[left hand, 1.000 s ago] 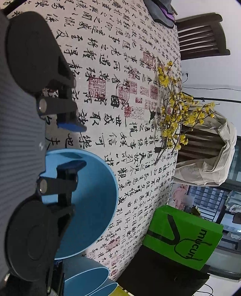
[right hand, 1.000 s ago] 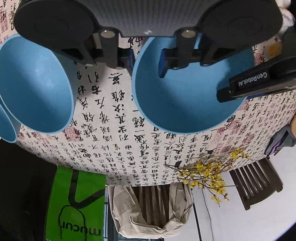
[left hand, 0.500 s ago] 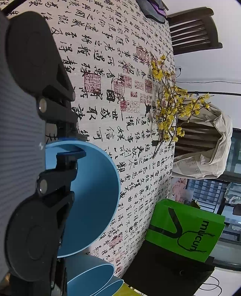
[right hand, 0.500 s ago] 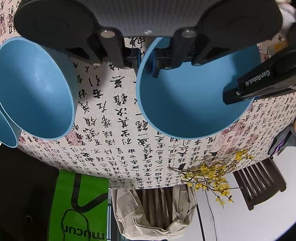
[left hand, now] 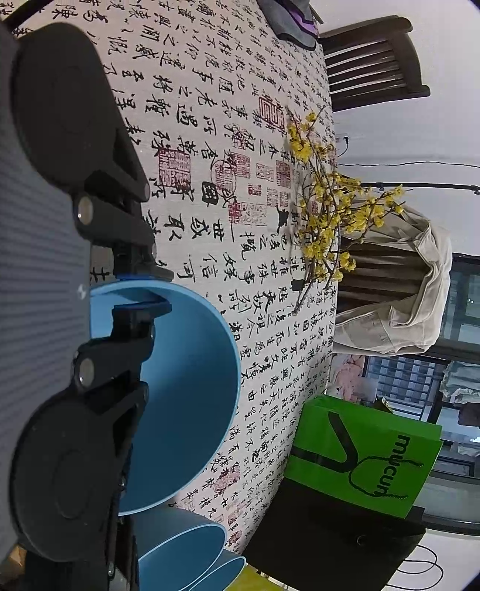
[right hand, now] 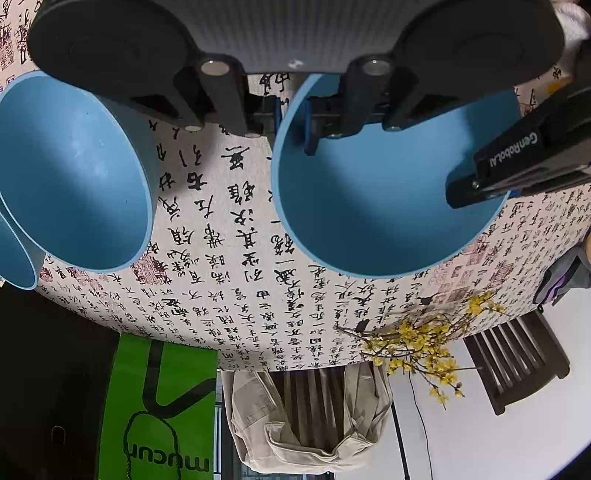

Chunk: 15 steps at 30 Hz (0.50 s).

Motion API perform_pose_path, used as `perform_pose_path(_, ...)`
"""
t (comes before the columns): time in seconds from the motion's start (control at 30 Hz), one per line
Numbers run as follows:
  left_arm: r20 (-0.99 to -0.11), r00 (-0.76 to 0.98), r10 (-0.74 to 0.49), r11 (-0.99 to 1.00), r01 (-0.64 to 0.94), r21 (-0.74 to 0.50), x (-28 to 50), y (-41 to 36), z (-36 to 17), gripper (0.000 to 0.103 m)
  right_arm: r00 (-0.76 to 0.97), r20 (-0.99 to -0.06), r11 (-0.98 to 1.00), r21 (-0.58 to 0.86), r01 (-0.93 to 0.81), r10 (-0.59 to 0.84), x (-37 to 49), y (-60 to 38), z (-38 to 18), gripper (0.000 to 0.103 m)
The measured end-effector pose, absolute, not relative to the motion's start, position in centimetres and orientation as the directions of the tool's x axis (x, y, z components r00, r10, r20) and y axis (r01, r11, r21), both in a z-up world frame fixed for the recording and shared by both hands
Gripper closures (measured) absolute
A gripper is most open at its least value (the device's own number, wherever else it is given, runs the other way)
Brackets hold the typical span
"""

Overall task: Organize plates and bowls
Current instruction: 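Lift the held blue bowl with both tools off the table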

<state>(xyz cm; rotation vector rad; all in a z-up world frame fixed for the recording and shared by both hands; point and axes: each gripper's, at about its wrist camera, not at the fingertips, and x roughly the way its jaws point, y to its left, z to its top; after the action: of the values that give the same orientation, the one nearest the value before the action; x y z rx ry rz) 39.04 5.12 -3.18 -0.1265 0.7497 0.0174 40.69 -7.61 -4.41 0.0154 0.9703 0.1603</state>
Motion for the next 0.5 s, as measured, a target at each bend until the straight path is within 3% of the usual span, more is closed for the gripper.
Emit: perform_pose_path(0.5, -0.632, 0.774, -0.019, 0.992, -0.062, -0.106, 37.9, 5.0, -1.6, 0.092, 0.583, -0.797, 0.986, 0.094, -0.138, 0.157, 39.9, -7.8, -2.8, 0.092)
